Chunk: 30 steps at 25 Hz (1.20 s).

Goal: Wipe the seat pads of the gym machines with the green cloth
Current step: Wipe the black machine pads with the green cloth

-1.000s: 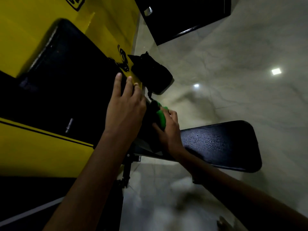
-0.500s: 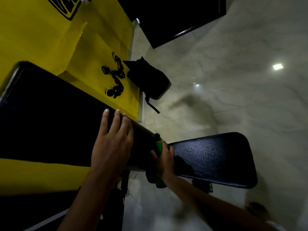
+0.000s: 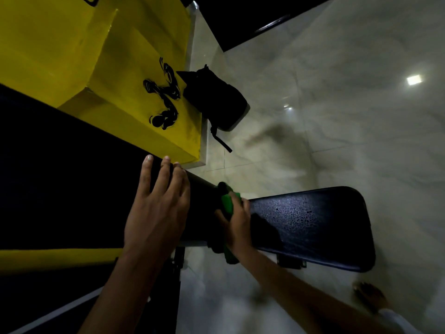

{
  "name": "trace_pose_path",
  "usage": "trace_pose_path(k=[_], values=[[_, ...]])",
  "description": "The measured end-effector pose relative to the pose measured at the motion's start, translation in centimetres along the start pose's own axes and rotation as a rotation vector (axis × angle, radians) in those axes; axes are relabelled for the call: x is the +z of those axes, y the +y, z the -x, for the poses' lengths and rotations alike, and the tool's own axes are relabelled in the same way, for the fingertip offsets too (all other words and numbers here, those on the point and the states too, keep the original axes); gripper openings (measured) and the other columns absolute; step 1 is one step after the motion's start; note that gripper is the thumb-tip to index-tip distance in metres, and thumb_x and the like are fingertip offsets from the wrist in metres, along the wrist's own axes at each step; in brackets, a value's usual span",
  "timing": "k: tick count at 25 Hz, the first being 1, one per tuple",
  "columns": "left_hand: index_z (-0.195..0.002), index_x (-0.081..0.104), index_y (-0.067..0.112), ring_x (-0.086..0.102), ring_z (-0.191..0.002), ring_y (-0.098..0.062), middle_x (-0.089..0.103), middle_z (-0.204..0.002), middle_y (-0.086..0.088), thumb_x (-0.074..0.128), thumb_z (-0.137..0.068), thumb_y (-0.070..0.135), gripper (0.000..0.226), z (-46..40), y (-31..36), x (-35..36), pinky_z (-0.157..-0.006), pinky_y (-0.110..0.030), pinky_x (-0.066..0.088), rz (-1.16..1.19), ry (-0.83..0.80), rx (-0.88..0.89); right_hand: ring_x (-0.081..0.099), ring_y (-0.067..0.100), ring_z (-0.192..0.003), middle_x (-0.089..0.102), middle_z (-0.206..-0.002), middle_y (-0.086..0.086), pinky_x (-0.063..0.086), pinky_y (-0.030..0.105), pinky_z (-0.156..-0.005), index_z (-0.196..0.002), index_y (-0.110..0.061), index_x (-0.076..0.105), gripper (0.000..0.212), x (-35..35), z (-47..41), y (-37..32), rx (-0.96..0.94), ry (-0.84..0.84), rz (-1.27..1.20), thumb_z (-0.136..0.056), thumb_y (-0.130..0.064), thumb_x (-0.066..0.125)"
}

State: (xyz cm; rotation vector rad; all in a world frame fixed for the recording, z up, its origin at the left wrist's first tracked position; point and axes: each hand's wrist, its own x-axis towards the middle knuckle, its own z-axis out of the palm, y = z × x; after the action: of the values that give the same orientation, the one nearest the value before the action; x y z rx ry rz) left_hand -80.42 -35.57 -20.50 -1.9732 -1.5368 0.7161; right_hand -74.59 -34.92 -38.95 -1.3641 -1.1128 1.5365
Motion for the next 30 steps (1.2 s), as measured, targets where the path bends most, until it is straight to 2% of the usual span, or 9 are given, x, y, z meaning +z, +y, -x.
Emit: trace_pose_path(k=[3,6,8,12,17,21,23,27,30], values=[[-0.124,0.054,-0.011,0.040,-0.129,-0.047,0.052,-0.131,-0.030,0.049,-0.085,0.013,0.046,-0.2,0.4,0.6,-0.114,-0.057,0.008,-0.011,-0.018,0.006,0.039,0.013,-0.115,0.036,-0.129,0.002,0.029,0.018,-0.099,-0.137,-0.010,0.046,0.070,0.4,1.9,1.0,-0.144,-0.045,-0.041,-0.078,-0.048,0.050],[-0.124,0.055,-0.011,0.040,-0.129,-0.047,0.052,-0.130,-0.030,0.052,-0.083,0.008,0.045,-0.3,0.6,0.8,-0.113,-0.056,0.007,0.003,-0.017,-0.001,0.050,0.029,-0.109,0.048,-0.125,0.018,0.034,0.026,-0.085,-0.133,-0.010,0.049,0.052,0.2,-3.1,2.4,0.205,-0.077,0.069,-0.086,-0.030,0.058],[-0.123,0.055,-0.012,0.041,-0.129,-0.047,0.052,-0.130,-0.031,0.049,-0.082,0.006,0.045,-0.2,0.8,0.9,-0.113,-0.057,0.007,0.028,-0.015,-0.002,0.051,0.033,-0.110,0.051,-0.123,0.022,0.038,0.029,-0.088,-0.129,-0.010,0.052,0.042,-0.2,-4.5,2.3,0.326,-0.106,0.072,-0.089,-0.022,0.060],[-0.123,0.054,-0.012,0.040,-0.129,-0.047,0.052,-0.130,-0.031,0.042,-0.083,0.014,0.050,-0.4,0.9,1.4,-0.113,-0.058,0.008,0.013,-0.007,-0.008,0.047,0.023,-0.107,0.043,-0.122,0.016,0.031,0.018,-0.083,-0.135,-0.006,0.047,0.055,-0.3,-1.5,2.2,0.038,-0.076,0.060,-0.085,-0.024,0.060],[-0.125,0.055,-0.008,0.041,-0.130,-0.044,0.052,-0.132,-0.027,0.055,-0.081,0.017,0.051,-0.5,1.0,1.5,-0.112,-0.057,0.011,-0.033,-0.029,-0.001,0.053,0.035,-0.109,0.052,-0.121,0.021,0.041,0.031,-0.086,-0.122,-0.010,0.055,0.037,-0.6,-5.7,2.2,0.304,-0.148,0.109,-0.089,-0.025,0.058],[-0.115,0.062,-0.010,0.050,-0.122,-0.045,0.059,-0.121,-0.029,0.064,-0.072,0.009,0.048,-0.5,0.7,0.8,-0.113,-0.056,0.016,0.012,-0.130,0.016,0.050,0.029,-0.113,0.048,-0.121,0.018,0.031,0.017,-0.081,-0.131,-0.012,0.052,0.043,-1.9,-5.0,-1.7,0.076,-0.211,0.175,-0.089,-0.022,0.058],[-0.117,0.062,-0.007,0.049,-0.124,-0.042,0.059,-0.123,-0.027,0.070,-0.070,0.018,0.053,-0.6,0.4,-0.5,-0.114,-0.053,0.022,0.014,-0.156,0.036,0.049,0.025,-0.113,0.050,-0.119,0.016,0.027,0.013,-0.078,-0.131,-0.011,0.053,0.055,-2.5,-4.2,-3.8,-0.021,-0.245,0.189,-0.082,-0.036,0.058],[-0.141,0.033,-0.007,0.018,-0.141,-0.043,0.026,-0.149,-0.031,0.047,-0.095,0.020,0.055,0.2,-1.9,-3.9,-0.115,-0.050,0.001,0.028,-0.171,-0.017,0.056,0.027,-0.107,0.057,-0.112,0.016,0.033,0.018,-0.077,-0.125,-0.015,0.056,0.066,-4.3,-2.3,-7.6,-0.041,-0.242,0.212,-0.068,-0.047,0.050],[-0.106,0.067,-0.009,0.056,-0.115,-0.043,0.062,-0.115,-0.029,0.083,-0.061,0.020,0.056,0.5,-5.0,-7.2,-0.103,-0.053,0.034,0.114,-0.052,-0.149,0.058,0.021,-0.099,0.060,-0.109,0.007,0.040,0.018,-0.071,-0.123,-0.019,0.054,0.036,-5.4,-1.9,-14.4,-0.089,-0.243,0.129,-0.087,-0.020,0.060]])
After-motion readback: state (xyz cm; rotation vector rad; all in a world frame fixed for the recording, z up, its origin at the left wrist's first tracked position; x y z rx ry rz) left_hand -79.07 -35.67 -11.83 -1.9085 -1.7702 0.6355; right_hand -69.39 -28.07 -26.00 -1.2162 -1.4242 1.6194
